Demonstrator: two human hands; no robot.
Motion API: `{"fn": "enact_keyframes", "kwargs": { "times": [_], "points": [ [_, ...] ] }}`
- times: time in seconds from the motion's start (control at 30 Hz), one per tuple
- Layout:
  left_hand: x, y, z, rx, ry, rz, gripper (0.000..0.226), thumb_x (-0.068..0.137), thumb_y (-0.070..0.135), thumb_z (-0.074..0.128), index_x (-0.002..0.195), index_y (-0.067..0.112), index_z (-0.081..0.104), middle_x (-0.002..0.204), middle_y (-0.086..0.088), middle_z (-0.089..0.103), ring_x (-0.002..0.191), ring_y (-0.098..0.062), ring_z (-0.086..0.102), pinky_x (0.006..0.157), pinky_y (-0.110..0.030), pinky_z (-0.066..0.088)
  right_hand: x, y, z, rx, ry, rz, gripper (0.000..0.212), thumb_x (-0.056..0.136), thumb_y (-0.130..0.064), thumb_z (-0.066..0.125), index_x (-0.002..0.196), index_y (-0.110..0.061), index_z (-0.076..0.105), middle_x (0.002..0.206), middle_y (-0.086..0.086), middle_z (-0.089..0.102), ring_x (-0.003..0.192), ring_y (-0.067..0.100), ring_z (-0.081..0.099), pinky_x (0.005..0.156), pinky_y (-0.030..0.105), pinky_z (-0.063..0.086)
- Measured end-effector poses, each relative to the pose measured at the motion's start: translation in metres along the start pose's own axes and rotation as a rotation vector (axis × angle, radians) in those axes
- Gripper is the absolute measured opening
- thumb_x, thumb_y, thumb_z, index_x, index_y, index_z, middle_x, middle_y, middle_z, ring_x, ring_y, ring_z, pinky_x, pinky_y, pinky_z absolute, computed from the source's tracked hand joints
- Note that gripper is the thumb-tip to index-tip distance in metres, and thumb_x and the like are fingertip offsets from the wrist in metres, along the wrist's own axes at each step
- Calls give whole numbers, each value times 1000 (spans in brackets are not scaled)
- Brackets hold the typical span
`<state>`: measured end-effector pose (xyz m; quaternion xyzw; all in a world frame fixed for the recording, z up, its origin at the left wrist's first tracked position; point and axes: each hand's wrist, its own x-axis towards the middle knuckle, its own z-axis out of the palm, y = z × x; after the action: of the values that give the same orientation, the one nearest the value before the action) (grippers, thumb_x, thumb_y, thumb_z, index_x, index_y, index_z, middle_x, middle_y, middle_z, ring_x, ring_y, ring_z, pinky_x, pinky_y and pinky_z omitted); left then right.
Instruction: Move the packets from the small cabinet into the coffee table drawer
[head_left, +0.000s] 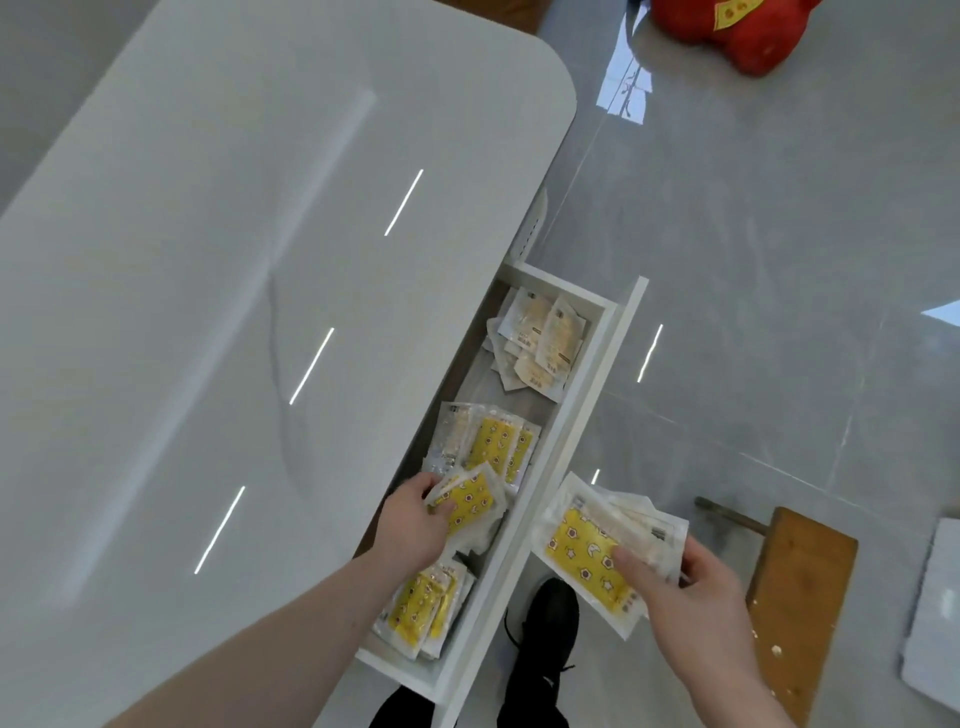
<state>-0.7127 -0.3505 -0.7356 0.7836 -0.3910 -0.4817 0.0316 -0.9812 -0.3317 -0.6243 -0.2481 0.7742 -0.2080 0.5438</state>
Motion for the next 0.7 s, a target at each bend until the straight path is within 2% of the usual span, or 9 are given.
{"fn": "enact_keyframes", "kwargs": {
  "times": [0.07,0.13,0.23,0.33,0.43,0.5,0.6,0.7],
  "points": [
    [6,10,1,-2,35,52,18,97,25,62,114,21,66,102,0,69,91,-17,67,78,-31,55,4,-3,0,0,-1,-3,26,82,-22,82,104,-33,73,94,-15,77,86,8,74,67,26,56],
    [14,23,2,-34,84,75,22,98,26,60,118,21,67,102,0,70,88,-16,67,77,-32,56,8,-3,0,2,-1,-5,27,82,-23,82,106,-33,73,97,-15,76,89,9,74,69,29,58],
    [26,39,8,-62,140,89,26,99,27,58,123,22,68,103,3,72,91,-15,68,83,-36,59,13,-2,3,15,-6,-18,27,82,-22,81,101,-37,71,96,-17,74,89,8,72,74,34,61],
    [31,40,15,5,151,49,30,101,24,55,128,23,67,108,0,73,94,-18,68,80,-30,56,13,2,6,29,-12,-29,27,81,-21,81,98,-39,70,91,-22,72,85,4,71,70,30,60],
    [24,25,17,78,135,24,33,102,21,50,130,27,67,111,-2,73,94,-20,67,81,-28,55,9,8,7,33,-14,-28,26,81,-22,82,99,-38,71,93,-20,75,86,5,73,72,30,60],
    [17,13,17,140,112,41,33,103,19,50,129,27,67,104,2,71,86,-14,62,78,-24,53,5,11,7,45,-25,-20,27,82,-20,81,101,-37,71,93,-19,74,86,5,72,68,26,58],
    [6,-1,17,143,86,78,27,102,19,53,123,22,70,90,13,58,81,-5,56,76,-19,48,0,15,6,52,-22,-2,28,81,-20,82,101,-36,72,93,-17,75,87,6,73,65,23,56],
    [0,-2,13,72,81,143,19,101,22,56,113,25,71,86,17,63,84,-5,65,67,-13,45,-3,21,4,53,-15,20,26,80,-21,83,97,-38,71,92,-16,76,87,8,73,66,26,57]
  ]
}}
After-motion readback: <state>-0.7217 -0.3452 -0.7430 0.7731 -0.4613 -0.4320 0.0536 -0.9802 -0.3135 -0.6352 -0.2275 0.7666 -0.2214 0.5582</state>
